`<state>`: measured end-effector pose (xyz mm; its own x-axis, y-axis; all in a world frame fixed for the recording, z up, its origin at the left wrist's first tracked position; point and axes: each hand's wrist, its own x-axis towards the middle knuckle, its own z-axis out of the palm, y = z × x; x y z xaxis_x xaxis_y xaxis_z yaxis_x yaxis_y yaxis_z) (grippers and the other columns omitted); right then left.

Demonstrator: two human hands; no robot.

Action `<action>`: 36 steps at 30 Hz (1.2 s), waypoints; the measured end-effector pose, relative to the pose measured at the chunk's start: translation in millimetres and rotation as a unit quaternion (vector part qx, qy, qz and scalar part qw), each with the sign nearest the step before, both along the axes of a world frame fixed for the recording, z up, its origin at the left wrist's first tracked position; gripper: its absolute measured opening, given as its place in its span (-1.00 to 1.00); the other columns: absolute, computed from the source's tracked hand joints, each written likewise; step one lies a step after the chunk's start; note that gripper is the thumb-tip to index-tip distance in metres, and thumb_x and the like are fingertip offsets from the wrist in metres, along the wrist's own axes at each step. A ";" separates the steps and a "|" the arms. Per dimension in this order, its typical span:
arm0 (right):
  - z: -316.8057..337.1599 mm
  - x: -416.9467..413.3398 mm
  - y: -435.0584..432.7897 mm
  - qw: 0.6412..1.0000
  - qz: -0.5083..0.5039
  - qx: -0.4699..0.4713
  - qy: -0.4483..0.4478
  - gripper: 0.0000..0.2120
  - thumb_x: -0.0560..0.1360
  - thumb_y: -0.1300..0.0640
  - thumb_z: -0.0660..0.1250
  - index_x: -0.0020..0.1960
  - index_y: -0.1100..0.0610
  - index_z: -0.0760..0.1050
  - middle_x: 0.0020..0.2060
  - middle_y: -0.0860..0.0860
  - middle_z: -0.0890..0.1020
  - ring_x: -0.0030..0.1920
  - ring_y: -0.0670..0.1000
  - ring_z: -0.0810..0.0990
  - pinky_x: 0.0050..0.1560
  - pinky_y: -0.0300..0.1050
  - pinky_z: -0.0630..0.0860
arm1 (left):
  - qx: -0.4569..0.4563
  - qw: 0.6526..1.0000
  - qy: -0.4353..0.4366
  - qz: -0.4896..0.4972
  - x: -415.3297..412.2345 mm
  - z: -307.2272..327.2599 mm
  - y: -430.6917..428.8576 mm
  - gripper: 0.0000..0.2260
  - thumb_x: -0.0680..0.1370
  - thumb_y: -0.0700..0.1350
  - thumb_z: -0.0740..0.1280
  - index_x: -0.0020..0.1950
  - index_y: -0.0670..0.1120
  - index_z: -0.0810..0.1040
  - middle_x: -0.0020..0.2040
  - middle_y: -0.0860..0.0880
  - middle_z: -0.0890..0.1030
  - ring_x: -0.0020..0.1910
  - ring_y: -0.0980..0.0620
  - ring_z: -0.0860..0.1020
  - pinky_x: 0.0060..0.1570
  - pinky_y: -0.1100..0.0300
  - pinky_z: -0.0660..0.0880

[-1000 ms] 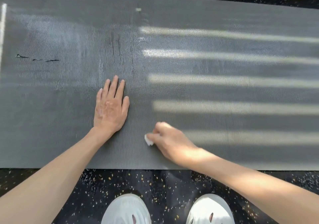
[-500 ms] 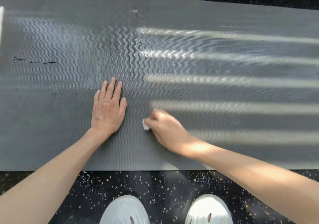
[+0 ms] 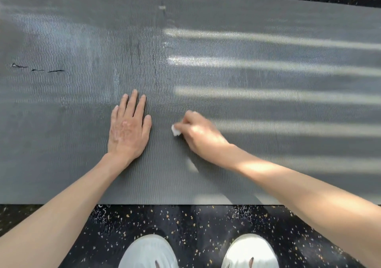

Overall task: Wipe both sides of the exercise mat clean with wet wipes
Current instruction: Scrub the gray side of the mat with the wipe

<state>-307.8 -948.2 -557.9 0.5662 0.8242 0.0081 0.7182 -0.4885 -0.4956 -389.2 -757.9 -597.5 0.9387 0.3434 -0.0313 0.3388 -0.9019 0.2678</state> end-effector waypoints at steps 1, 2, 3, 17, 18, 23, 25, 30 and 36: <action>-2.9 0.8 2.0 1.000 -0.021 0.016 0.004 -0.74 0.53 0.22 0.12 -0.05 0.25 0.58 -0.21 0.13 0.42 -0.20 0.14 0.45 -0.30 -0.11 0.33 | 0.000 1.000 0.000 0.001 -0.3 0.1 0.0 -0.52 0.66 -0.08 0.15 0.58 -0.14 0.19 0.60 -0.13 0.14 0.57 -0.16 0.09 0.51 -0.10 0.03; -1.8 -4.2 2.6 0.999 -0.016 0.021 0.019 -0.77 0.51 0.23 0.14 -0.08 0.26 0.56 -0.23 0.13 0.42 -0.22 0.13 0.44 -0.31 -0.12 0.29 | 0.001 1.000 -0.001 0.001 -0.9 0.0 -0.1 -0.52 0.67 -0.07 0.13 0.58 -0.14 0.19 0.60 -0.13 0.14 0.57 -0.16 0.09 0.51 -0.10 0.04; -3.0 -11.6 0.7 1.000 0.011 0.009 0.022 -0.85 0.49 0.28 0.19 -0.09 0.25 0.55 -0.23 0.13 0.41 -0.24 0.12 0.42 -0.34 -0.12 0.29 | 0.004 1.000 -0.002 0.001 -0.8 0.2 0.7 -0.52 0.67 -0.04 0.10 0.57 -0.14 0.20 0.59 -0.13 0.15 0.57 -0.16 0.10 0.50 -0.11 0.05; 4.0 26.9 2.4 0.988 0.125 -0.073 -0.058 -0.81 0.56 -0.03 0.24 -0.09 0.10 0.43 -0.14 -0.04 0.45 -0.16 -0.04 0.44 -0.17 -0.04 0.29 | 0.007 0.999 -0.009 -0.036 28.6 11.9 10.8 -0.50 0.63 -0.06 0.12 0.56 -0.20 0.22 0.59 -0.18 0.14 0.57 -0.20 0.09 0.50 -0.11 0.01; 2.9 43.1 8.4 0.996 0.053 -0.068 -0.015 -0.86 0.56 0.05 0.26 -0.05 0.12 0.49 -0.11 0.01 0.47 -0.13 0.01 0.46 -0.18 -0.08 0.27 | 0.006 0.999 -0.009 -0.038 37.1 12.6 11.9 -0.51 0.65 -0.08 0.13 0.56 -0.20 0.20 0.60 -0.16 0.12 0.58 -0.19 0.06 0.51 -0.10 -0.01; -14.5 31.1 21.5 0.999 0.030 -0.033 -0.027 -0.94 0.45 0.35 0.29 -0.13 0.27 0.53 -0.21 0.18 0.44 -0.24 0.17 0.47 -0.34 -0.02 0.42 | 0.011 0.998 -0.010 -0.056 79.2 20.5 18.1 -0.50 0.67 -0.09 0.11 0.59 -0.18 0.11 0.62 -0.10 0.07 0.59 -0.16 0.00 0.52 -0.09 -0.08; -10.6 38.4 22.0 0.991 0.116 -0.051 -0.040 -0.87 0.45 0.37 0.27 -0.07 0.22 0.55 -0.15 0.18 0.46 -0.19 0.16 0.48 -0.27 0.00 0.44 | 0.019 0.998 -0.018 -0.055 94.5 22.7 22.7 -0.50 0.68 -0.09 0.08 0.60 -0.18 0.09 0.62 -0.10 0.05 0.59 -0.15 -0.01 0.52 -0.07 -0.10; -12.8 88.4 32.5 0.995 -0.032 -0.056 -0.080 -0.78 0.59 0.24 0.16 0.11 0.25 0.54 -0.01 0.18 0.46 -0.07 0.09 0.42 -0.12 -0.11 0.31 | 0.010 0.998 -0.031 -0.044 124.2 25.2 26.9 -0.50 0.69 -0.09 0.04 0.60 -0.22 0.05 0.62 -0.15 0.03 0.59 -0.15 -0.03 0.53 -0.03 -0.10; -7.2 80.2 33.1 0.992 0.116 -0.038 -0.043 -0.89 0.52 0.09 0.30 -0.14 0.10 0.44 -0.19 -0.02 0.44 -0.27 -0.04 0.40 -0.28 -0.09 0.29 | 0.030 0.997 0.002 -0.067 140.1 19.3 40.2 -0.51 0.69 -0.06 0.04 0.59 -0.20 0.09 0.60 -0.16 0.09 0.58 -0.18 0.03 0.52 -0.09 -0.07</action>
<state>-227.6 -915.1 -565.1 0.3616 0.9321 -0.0184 0.8535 -0.3389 -0.3959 -249.1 -717.7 -578.2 0.9760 0.2169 -0.0186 0.2159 -0.9536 0.2098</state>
